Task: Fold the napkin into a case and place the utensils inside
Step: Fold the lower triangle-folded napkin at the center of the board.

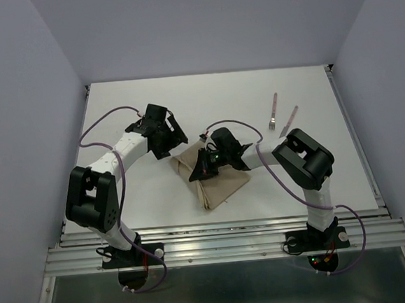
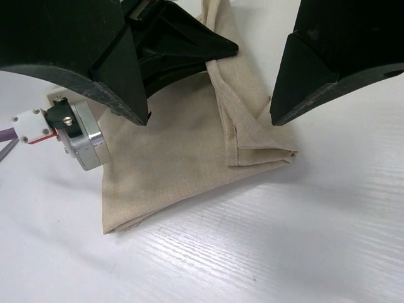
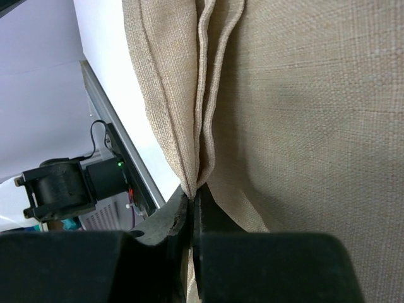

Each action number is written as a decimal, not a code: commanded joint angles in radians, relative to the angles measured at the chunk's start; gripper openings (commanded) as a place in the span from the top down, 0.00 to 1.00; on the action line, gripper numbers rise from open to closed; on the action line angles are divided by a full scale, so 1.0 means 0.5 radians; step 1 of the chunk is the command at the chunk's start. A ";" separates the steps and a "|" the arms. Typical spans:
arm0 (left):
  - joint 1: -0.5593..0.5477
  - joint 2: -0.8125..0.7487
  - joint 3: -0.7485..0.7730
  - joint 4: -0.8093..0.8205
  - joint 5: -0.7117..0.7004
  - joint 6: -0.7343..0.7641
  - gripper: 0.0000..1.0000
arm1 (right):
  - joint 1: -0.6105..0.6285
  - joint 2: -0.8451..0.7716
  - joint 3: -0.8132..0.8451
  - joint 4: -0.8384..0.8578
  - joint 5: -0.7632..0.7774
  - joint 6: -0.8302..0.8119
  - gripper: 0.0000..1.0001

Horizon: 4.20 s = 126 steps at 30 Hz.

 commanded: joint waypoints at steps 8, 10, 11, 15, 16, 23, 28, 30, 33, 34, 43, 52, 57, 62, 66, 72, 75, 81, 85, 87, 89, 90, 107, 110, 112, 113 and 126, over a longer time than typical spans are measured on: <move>0.063 -0.099 -0.011 -0.043 -0.006 0.058 0.11 | -0.081 -0.146 0.081 0.080 -0.087 -0.021 0.99; 0.066 -0.096 -0.021 -0.040 -0.009 0.058 0.11 | -0.099 -0.155 0.074 0.086 -0.093 0.003 0.99; 0.066 -0.096 -0.024 -0.034 -0.006 0.058 0.11 | -0.099 -0.161 0.062 0.102 -0.099 0.016 0.99; 0.066 -0.090 -0.042 -0.021 0.003 0.058 0.11 | -0.139 -0.173 0.004 0.206 -0.136 0.086 0.99; 0.066 -0.087 -0.045 -0.021 0.007 0.058 0.11 | -0.163 -0.164 -0.008 0.242 -0.155 0.111 0.99; 0.066 -0.084 -0.048 -0.021 0.000 0.061 0.11 | -0.243 -0.097 -0.113 0.580 -0.311 0.301 0.99; 0.066 -0.069 -0.070 -0.003 0.007 0.064 0.11 | -0.283 -0.008 -0.143 0.733 -0.388 0.396 0.99; 0.066 -0.062 -0.079 0.012 0.013 0.061 0.11 | -0.283 0.029 -0.137 0.740 -0.388 0.390 0.99; 0.066 -0.035 -0.100 0.052 0.040 0.055 0.11 | -0.283 0.054 -0.125 0.737 -0.394 0.372 0.99; 0.066 -0.014 -0.100 0.058 0.049 0.051 0.11 | -0.283 0.063 -0.119 0.731 -0.391 0.366 0.99; 0.066 -0.001 -0.143 0.160 0.142 0.021 0.11 | -0.283 0.081 -0.033 0.464 -0.339 0.166 0.99; 0.081 0.005 -0.149 0.163 0.135 0.027 0.10 | -0.201 0.134 0.050 0.405 -0.317 0.135 0.99; 0.088 0.063 -0.156 0.199 0.188 0.036 0.10 | -0.176 0.143 0.080 0.323 -0.293 0.071 0.99; 0.088 0.137 -0.156 0.209 0.209 0.042 0.12 | -0.115 0.152 0.087 0.289 -0.265 0.050 0.99; 0.088 0.164 -0.165 0.242 0.218 0.042 0.14 | -0.115 0.164 0.093 0.289 -0.262 0.056 0.99; 0.088 0.198 -0.153 0.252 0.215 0.058 0.14 | -0.096 0.174 0.111 0.280 -0.256 0.056 0.99; 0.094 0.186 -0.153 0.246 0.209 0.061 0.14 | -0.096 0.174 0.123 0.261 -0.256 0.040 0.99; 0.186 0.051 -0.186 0.188 0.166 0.094 0.14 | -0.056 0.177 0.185 0.154 -0.213 -0.033 0.94; 0.305 -0.086 -0.241 0.132 0.151 0.134 0.13 | -0.004 0.177 0.270 -0.002 -0.130 -0.153 0.83; 0.385 -0.185 -0.257 0.095 0.135 0.159 0.13 | 0.042 0.164 0.307 -0.128 -0.060 -0.241 0.75; 0.458 -0.246 -0.272 0.071 0.111 0.177 0.13 | 0.088 0.149 0.359 -0.253 -0.014 -0.300 0.59; 0.483 -0.295 -0.275 0.043 0.108 0.195 0.13 | 0.106 0.125 0.375 -0.300 0.044 -0.358 0.56; 0.385 -0.314 -0.463 0.252 0.273 0.242 0.53 | -0.360 -0.783 -0.450 -0.690 0.735 -0.503 0.82; 0.333 -0.268 -0.435 0.276 0.273 0.242 0.56 | -0.443 -0.882 -0.542 -0.781 0.833 -0.533 0.85; 0.315 -0.250 -0.417 0.304 0.261 0.242 0.58 | -0.479 -0.925 -0.582 -0.800 0.870 -0.543 0.86; 0.309 -0.241 -0.413 0.340 0.258 0.239 0.62 | -0.504 -0.931 -0.613 -0.809 0.903 -0.552 0.87; 0.278 0.189 -0.435 0.503 0.255 0.214 0.75 | -0.544 -0.928 -0.671 -0.914 1.149 -0.628 0.89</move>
